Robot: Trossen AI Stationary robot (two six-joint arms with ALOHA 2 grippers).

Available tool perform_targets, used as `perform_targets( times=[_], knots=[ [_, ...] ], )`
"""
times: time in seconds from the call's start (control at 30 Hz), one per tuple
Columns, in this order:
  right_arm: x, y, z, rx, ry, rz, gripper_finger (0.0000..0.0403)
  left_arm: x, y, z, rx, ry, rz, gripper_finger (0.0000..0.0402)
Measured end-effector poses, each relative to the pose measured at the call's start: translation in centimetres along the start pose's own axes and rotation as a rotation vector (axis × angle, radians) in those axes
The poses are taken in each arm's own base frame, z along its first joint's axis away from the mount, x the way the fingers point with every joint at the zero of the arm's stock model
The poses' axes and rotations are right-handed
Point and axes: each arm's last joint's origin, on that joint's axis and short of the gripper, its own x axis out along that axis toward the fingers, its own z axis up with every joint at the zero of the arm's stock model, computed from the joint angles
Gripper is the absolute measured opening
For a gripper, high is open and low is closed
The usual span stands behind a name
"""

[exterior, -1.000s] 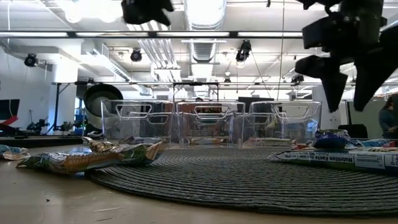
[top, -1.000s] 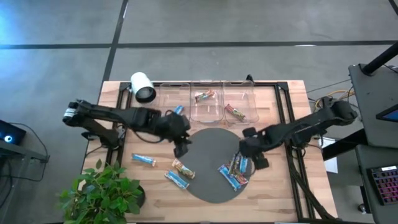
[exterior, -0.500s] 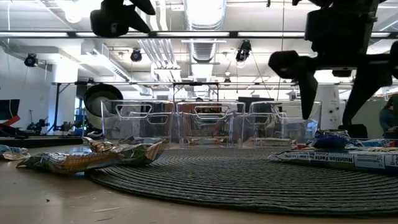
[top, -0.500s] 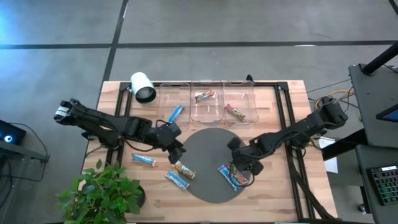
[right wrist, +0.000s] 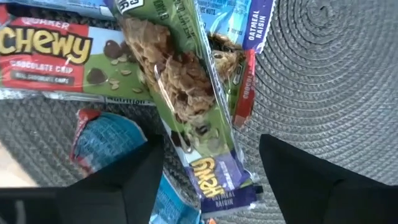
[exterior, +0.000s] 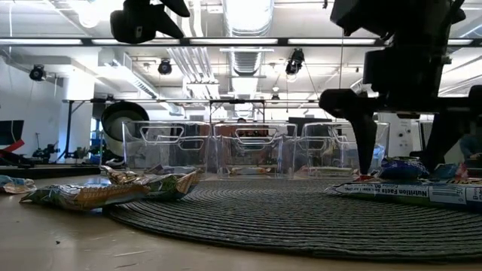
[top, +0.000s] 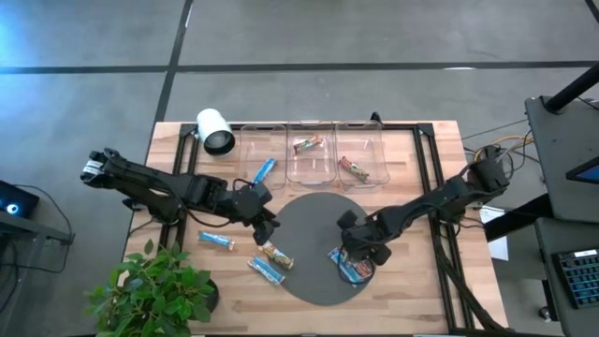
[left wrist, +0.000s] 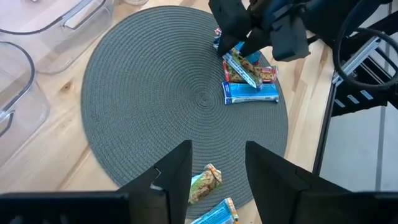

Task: Pick and place Granola Bars by type
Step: Put the blue granola bar into the left bin

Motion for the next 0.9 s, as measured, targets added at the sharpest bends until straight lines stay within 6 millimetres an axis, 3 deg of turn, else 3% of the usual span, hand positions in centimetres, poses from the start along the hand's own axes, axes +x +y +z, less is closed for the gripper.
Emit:
perform_targets(
  times=[0.3, 0.47, 0.67, 0.9],
  knots=[
    [0.5, -0.4, -0.2, 0.019, 0.009, 0.003, 0.0155, 0.0, 0.0, 0.0, 0.001, 0.001, 0.0, 0.0131],
    [-0.3, -1.7, -0.6, 0.131, 0.004, -0.012, 0.0086, 0.0, -0.1, -0.2, 0.003, 0.005, -0.003, 0.0131],
    [-5.0, -4.6, -1.1, 0.316, -0.151, -0.111, 0.0051, 0.0, -0.1, -0.2, 0.006, 0.009, -0.003, 0.0131],
    [-11.7, -10.4, -3.3, 0.812, -0.414, -0.255, 0.0052, -0.1, -0.5, -0.7, 0.02, 0.019, -0.008, 0.0131]
  ],
)
